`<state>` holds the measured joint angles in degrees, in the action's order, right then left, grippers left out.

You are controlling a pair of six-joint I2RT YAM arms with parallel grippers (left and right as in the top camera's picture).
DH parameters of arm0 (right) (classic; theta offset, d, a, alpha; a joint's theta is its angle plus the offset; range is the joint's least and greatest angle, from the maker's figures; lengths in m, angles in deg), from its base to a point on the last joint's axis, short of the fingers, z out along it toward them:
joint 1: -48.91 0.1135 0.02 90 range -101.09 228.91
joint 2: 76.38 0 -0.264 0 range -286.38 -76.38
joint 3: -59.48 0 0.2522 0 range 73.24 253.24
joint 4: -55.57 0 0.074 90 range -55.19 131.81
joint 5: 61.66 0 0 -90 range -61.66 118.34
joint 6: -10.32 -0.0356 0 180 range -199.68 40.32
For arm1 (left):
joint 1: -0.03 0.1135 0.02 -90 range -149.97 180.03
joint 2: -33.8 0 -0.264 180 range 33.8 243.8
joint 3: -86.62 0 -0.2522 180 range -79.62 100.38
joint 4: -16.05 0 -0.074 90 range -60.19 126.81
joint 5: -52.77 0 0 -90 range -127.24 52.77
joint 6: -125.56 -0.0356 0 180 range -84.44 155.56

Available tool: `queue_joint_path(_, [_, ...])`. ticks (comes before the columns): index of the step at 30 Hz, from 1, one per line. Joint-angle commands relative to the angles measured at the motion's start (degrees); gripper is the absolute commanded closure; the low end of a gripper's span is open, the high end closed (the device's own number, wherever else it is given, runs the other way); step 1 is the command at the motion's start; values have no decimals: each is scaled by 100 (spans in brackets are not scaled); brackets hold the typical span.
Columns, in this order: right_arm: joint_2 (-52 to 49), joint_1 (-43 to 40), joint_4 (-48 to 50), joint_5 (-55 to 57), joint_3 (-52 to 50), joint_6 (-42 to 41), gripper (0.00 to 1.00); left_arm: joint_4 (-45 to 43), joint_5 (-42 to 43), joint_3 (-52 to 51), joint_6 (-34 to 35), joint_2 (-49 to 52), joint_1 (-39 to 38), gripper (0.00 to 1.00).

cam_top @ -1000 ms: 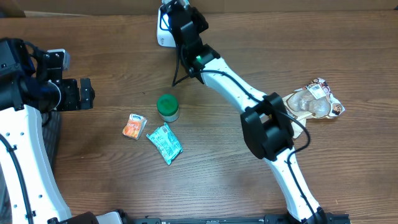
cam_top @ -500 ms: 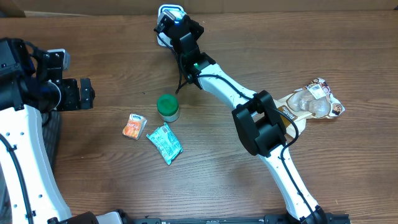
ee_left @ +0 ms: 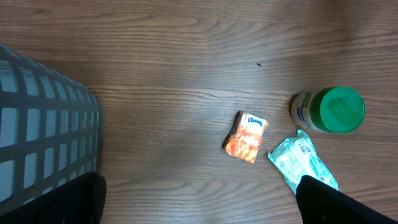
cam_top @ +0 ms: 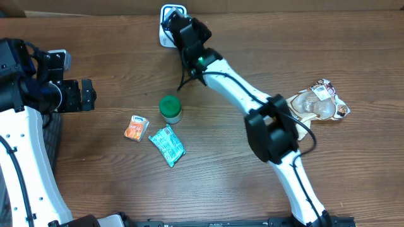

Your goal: Scan the item barcode

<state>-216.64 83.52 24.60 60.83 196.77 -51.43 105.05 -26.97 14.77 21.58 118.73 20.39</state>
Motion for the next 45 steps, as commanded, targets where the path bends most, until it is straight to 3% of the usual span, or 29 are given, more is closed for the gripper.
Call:
queue_joint_path(1, [1320, 0, -870, -907, 133, -1805, 96, -11, -15, 59, -144, 20, 24, 0])
queue_joint_path(8, [2682, -240, -3779, -2433, 133, -4157, 96, -9, -15, 59, -146, 20, 24, 0])
queue_joint_path(14, [3294, -723, -6220, -2616, 133, -4994, 96, -9, -15, 59, -144, 20, 24, 0])
queue_joint_path(18, [3283, -1204, -7208, -2592, -20, -5405, 96, -9, -15, 59, -144, 20, 24, 0])
queue_joint_path(27, [3283, -2061, -6931, -2618, -1694, -5702, 96, -9, -15, 59, -144, 20, 24, 0])
queue_joint_path(37, [3283, -2614, -4730, -2922, -4111, -5696, 96, -11, -15, 59, -146, 20, 24, 0])
queue_joint_path(43, [3283, -2667, -4295, -2918, -4577, -5698, 68, -9, -15, 59, -146, 20, 24, 0])
queue_joint_path(45, [3283, -2667, -4312, -2896, -4583, -5696, 64, -9, -15, 59, -146, 20, 24, 0])
